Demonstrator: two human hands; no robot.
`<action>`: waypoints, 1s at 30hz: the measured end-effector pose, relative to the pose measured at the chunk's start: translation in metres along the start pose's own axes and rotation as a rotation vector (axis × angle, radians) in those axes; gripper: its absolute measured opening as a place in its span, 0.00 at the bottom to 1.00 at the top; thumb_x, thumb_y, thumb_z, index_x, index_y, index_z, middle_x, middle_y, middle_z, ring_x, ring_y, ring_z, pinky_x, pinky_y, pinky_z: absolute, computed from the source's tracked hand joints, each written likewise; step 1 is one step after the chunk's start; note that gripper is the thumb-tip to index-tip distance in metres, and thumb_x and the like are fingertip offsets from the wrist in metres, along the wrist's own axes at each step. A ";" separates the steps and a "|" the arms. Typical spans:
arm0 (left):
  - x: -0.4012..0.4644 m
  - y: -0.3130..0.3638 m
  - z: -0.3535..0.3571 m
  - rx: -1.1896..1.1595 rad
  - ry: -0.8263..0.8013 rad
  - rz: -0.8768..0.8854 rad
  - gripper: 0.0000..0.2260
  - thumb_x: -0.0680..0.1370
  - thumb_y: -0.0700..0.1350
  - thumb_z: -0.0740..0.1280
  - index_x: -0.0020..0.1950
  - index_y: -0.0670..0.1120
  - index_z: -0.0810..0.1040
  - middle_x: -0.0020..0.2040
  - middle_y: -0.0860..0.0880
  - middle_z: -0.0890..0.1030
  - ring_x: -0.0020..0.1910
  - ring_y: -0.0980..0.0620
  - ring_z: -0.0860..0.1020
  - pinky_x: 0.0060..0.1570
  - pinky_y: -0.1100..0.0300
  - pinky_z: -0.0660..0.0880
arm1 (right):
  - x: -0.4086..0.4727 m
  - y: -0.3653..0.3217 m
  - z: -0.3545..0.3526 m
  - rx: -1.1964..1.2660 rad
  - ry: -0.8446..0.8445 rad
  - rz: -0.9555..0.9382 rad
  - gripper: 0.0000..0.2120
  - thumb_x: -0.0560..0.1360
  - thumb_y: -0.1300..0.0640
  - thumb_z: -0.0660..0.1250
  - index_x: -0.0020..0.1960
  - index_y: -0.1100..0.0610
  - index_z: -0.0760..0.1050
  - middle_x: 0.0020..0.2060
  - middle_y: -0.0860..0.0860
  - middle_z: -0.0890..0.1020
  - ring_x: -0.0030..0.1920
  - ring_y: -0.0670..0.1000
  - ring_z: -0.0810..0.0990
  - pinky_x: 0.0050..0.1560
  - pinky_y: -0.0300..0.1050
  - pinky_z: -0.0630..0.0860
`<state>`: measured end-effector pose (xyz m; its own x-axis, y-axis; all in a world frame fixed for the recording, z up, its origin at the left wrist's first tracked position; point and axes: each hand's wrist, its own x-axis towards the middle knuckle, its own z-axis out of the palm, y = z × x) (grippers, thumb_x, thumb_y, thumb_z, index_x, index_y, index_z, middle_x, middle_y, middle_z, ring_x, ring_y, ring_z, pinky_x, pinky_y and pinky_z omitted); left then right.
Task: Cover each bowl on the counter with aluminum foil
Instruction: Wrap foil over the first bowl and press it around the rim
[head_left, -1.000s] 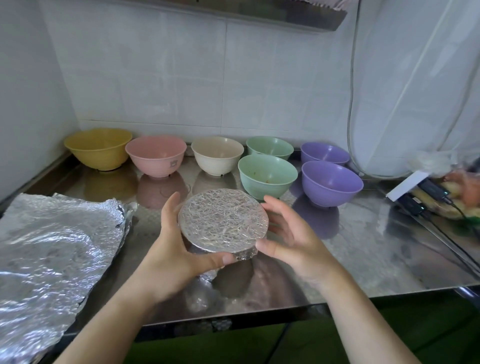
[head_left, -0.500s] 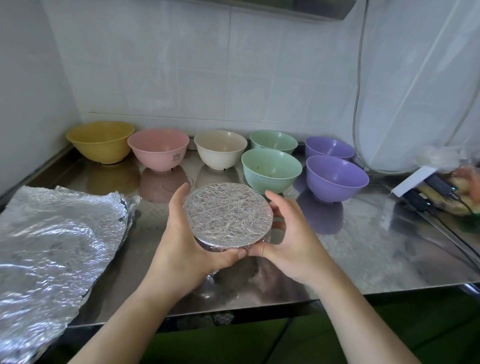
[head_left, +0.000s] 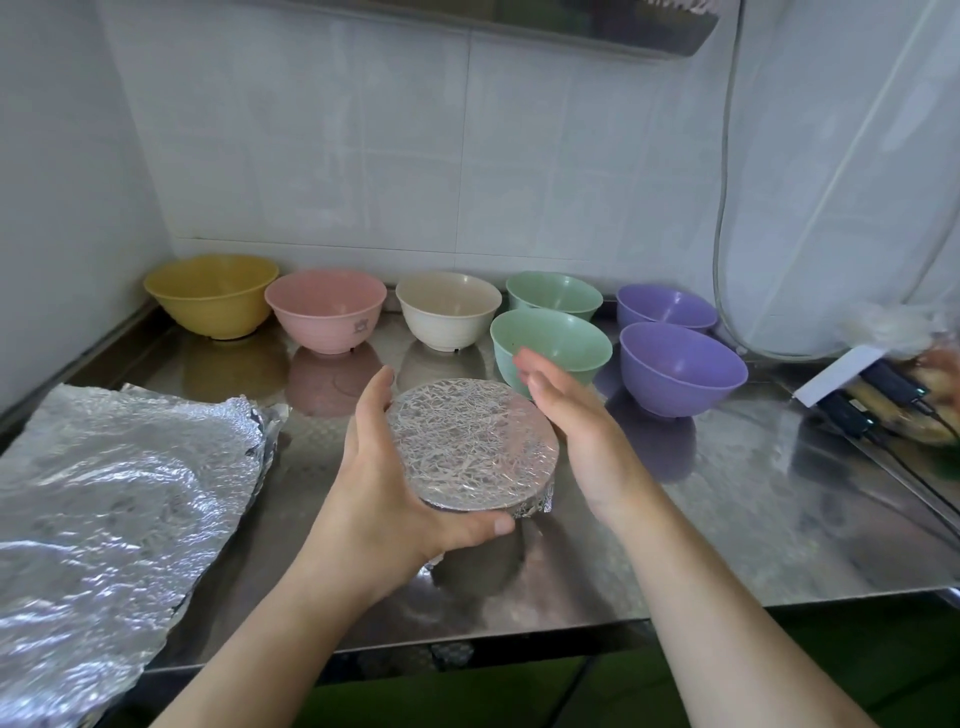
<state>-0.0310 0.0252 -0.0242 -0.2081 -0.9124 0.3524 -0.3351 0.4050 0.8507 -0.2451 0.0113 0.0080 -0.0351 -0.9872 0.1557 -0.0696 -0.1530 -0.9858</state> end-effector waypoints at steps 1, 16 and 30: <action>0.000 0.000 0.002 0.007 0.006 -0.002 0.72 0.48 0.72 0.83 0.83 0.61 0.45 0.80 0.56 0.59 0.78 0.61 0.62 0.77 0.56 0.63 | 0.004 0.002 0.003 -0.013 -0.004 0.007 0.29 0.79 0.42 0.67 0.78 0.50 0.73 0.73 0.41 0.78 0.72 0.37 0.74 0.81 0.49 0.64; -0.006 -0.013 0.018 -0.036 0.105 -0.022 0.68 0.52 0.66 0.86 0.83 0.58 0.51 0.77 0.58 0.67 0.76 0.61 0.66 0.74 0.58 0.66 | 0.011 0.026 0.033 0.479 0.324 0.064 0.18 0.76 0.53 0.72 0.60 0.64 0.85 0.58 0.63 0.86 0.60 0.59 0.85 0.70 0.58 0.75; -0.006 -0.013 0.016 -0.089 0.085 -0.015 0.67 0.52 0.65 0.86 0.81 0.64 0.49 0.76 0.57 0.70 0.76 0.58 0.68 0.76 0.52 0.67 | -0.005 0.021 0.040 0.667 0.472 0.109 0.22 0.85 0.50 0.59 0.64 0.66 0.81 0.58 0.62 0.86 0.59 0.60 0.85 0.63 0.54 0.80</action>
<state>-0.0401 0.0269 -0.0435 -0.1236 -0.9214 0.3683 -0.2536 0.3882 0.8860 -0.2067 0.0111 -0.0160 -0.4331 -0.8978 -0.0797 0.5601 -0.1988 -0.8042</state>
